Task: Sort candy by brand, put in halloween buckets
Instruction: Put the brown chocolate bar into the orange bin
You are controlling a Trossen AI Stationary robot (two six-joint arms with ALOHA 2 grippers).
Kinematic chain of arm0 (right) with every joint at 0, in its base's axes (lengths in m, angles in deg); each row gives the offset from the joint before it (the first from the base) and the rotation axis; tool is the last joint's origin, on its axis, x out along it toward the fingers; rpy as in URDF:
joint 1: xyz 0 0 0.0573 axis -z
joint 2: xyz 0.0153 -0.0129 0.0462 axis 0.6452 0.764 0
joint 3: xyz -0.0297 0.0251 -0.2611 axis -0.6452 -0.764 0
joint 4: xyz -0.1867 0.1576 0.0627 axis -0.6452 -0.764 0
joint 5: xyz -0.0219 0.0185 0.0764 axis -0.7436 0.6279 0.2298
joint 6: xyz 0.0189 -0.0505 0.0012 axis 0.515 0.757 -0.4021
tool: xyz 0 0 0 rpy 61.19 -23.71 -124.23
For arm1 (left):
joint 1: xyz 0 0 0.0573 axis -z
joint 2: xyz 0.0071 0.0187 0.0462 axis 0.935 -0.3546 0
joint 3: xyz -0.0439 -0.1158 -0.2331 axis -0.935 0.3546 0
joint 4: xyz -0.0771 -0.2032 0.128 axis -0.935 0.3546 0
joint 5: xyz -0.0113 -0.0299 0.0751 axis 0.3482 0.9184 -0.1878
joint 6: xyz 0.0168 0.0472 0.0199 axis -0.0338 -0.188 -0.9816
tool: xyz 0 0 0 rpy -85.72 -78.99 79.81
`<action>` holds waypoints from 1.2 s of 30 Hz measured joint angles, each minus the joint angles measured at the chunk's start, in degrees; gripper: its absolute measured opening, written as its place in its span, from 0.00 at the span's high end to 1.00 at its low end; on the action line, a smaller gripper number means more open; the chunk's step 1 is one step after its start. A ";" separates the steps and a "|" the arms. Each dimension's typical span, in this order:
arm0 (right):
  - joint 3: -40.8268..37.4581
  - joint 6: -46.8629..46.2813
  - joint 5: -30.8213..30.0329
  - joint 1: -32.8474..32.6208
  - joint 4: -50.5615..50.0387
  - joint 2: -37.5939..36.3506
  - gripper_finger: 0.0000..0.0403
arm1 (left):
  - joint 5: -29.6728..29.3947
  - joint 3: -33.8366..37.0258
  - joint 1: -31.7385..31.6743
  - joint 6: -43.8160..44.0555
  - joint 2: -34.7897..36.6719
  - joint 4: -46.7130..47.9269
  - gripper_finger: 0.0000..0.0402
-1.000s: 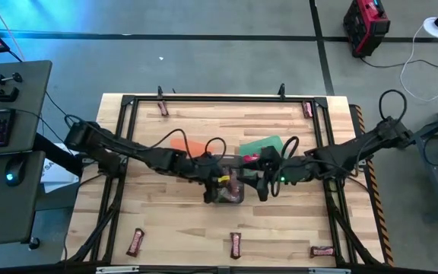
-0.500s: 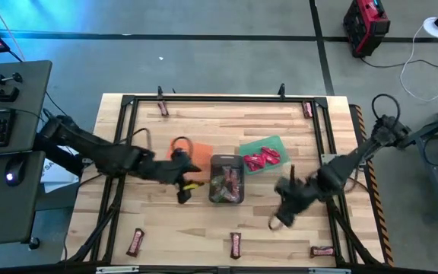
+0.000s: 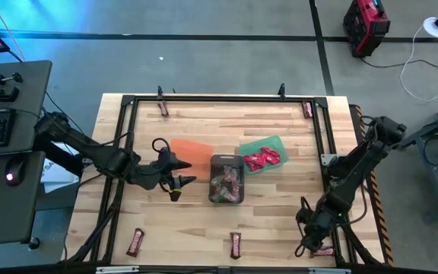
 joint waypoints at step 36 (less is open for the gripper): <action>10.94 9.85 4.51 2.71 -8.95 13.47 0.96 | 10.51 -2.23 0.11 -5.95 6.06 -0.10 0.41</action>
